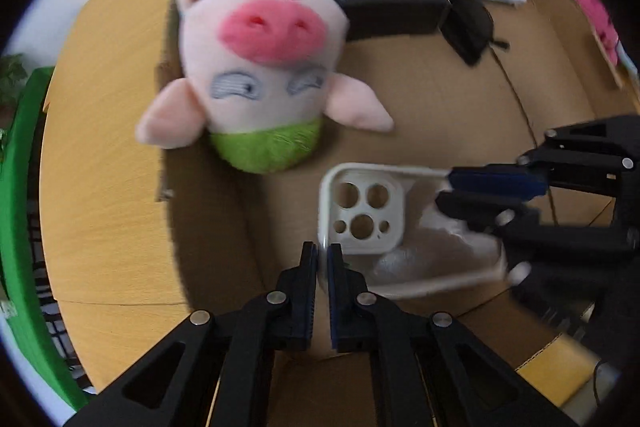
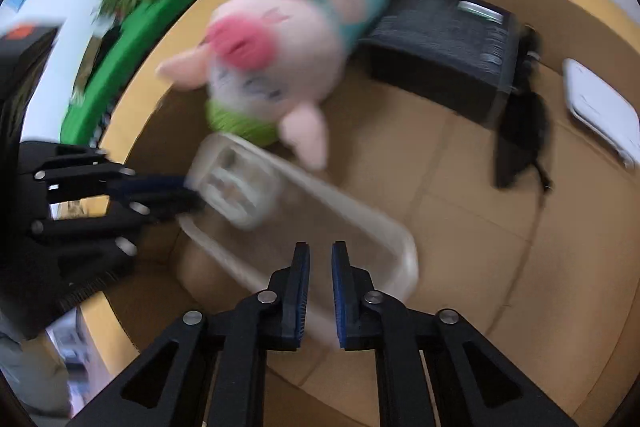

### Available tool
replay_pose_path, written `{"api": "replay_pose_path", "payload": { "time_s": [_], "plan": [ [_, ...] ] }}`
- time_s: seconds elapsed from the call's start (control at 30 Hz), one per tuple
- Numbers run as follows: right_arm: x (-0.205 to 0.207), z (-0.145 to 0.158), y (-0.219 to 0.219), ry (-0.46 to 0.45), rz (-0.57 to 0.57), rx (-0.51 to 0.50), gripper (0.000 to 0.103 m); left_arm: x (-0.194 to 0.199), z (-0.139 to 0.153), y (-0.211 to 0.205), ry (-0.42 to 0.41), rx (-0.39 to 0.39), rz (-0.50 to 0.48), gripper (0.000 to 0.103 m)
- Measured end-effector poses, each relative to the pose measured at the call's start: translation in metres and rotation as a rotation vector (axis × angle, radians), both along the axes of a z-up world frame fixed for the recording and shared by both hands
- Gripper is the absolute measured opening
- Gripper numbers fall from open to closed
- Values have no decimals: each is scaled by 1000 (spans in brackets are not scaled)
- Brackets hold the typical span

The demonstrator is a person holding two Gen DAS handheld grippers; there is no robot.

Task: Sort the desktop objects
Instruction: 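Carry the phone case with both grippers over the box and lower it inside, then open both grippers to release the phone case and withdraw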

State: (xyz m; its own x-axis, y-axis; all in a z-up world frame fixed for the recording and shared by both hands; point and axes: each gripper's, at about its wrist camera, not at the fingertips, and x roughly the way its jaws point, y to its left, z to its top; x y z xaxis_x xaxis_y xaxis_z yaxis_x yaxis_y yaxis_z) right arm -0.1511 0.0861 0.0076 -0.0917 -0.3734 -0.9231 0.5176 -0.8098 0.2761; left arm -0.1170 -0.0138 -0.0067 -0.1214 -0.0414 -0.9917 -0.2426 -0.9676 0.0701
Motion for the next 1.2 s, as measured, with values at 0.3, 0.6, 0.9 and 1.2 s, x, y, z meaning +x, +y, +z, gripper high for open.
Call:
{"api": "replay_pose_path", "payload": {
  "time_s": [0.3,0.6,0.9,1.2],
  "plan": [
    [12,-24,21,-9,-99,-82,13,18,0,-18,21,4,83,5],
    [34,-26,29,29,-132,-94,13,45,1,-17,25,28,143,5],
    [78,49,75,395,-232,-141,86,119,62,-17,411,160,181,42],
    [143,18,146,731,-503,-13,103,127,47,17,925,174,158,83]
  ]
}}
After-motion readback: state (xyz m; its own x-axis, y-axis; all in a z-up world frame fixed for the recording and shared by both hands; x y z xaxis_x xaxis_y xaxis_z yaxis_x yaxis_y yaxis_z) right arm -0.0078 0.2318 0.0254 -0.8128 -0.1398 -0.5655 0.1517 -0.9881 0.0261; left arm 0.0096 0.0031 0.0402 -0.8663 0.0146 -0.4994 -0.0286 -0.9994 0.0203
